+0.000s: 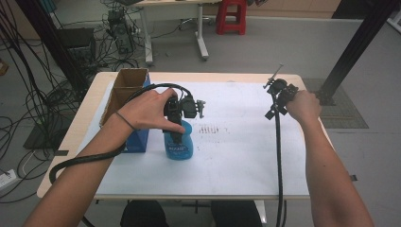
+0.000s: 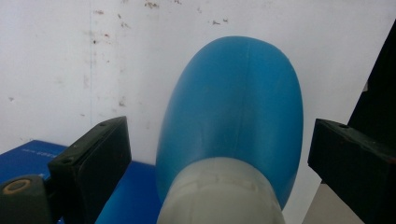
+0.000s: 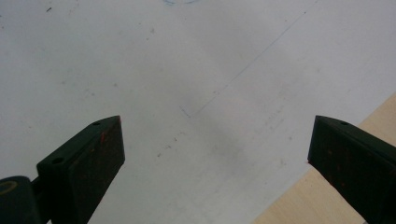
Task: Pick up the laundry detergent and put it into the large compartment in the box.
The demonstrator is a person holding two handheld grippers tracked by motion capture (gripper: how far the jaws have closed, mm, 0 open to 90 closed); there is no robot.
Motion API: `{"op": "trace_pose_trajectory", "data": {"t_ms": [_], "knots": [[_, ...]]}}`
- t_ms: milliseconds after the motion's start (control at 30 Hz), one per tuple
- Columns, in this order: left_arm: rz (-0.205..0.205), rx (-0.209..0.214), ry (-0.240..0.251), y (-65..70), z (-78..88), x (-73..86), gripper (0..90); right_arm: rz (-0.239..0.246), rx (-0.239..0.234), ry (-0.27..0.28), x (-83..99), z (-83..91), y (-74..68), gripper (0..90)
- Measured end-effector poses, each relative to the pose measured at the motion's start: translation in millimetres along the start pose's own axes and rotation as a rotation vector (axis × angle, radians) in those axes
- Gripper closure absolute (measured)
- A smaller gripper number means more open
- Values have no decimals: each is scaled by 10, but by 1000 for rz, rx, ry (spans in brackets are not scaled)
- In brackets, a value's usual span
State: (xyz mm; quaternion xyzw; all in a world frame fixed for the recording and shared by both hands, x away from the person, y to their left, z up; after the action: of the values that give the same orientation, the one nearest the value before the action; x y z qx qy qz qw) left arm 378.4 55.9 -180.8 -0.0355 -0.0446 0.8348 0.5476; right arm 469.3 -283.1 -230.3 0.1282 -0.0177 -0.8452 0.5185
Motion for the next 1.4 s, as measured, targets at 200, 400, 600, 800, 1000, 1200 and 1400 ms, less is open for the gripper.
{"op": "trace_pose_trajectory", "data": {"t_ms": [200, 400, 600, 800, 1000, 1200, 1400], "knots": [[4, 0, -2, -8, -6, -2, 64, 5, 1, 2, -2, -2, 0, 34], [4, 2, -2, -6, -9, -4, 64, 1, -1, 0, -12, -3, -1, 35], [8, 4, 0, -9, -12, -10, 61, 1, 0, 1, -11, -1, -3, 35], [10, 7, -2, -10, -26, -11, 55, 3, 0, 2, -3, 2, -1, 35], [12, 6, 2, -12, -29, -7, 55, 1, 1, 3, -2, 7, -3, 35], [17, 8, 1, -33, -28, 1, 55, 0, 1, 3, 0, 7, -3, 35], [6, 14, -8, -30, -33, -7, 116, 0, 1, 4, 3, 6, -1, 36]]}}
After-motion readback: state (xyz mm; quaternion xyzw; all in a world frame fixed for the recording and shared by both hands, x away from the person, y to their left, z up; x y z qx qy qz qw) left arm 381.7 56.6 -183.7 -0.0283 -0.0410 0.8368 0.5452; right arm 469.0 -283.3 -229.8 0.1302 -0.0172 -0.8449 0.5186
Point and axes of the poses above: each handheld gripper's, and its own axes: z roughly backward along the jaws, x roughly out of its underside, y roughly to its right, the point moved 4 cm from there along -z, roughly forward along the jaws, and after that the axes turned 14 degrees about z, right-handed, at the moved point
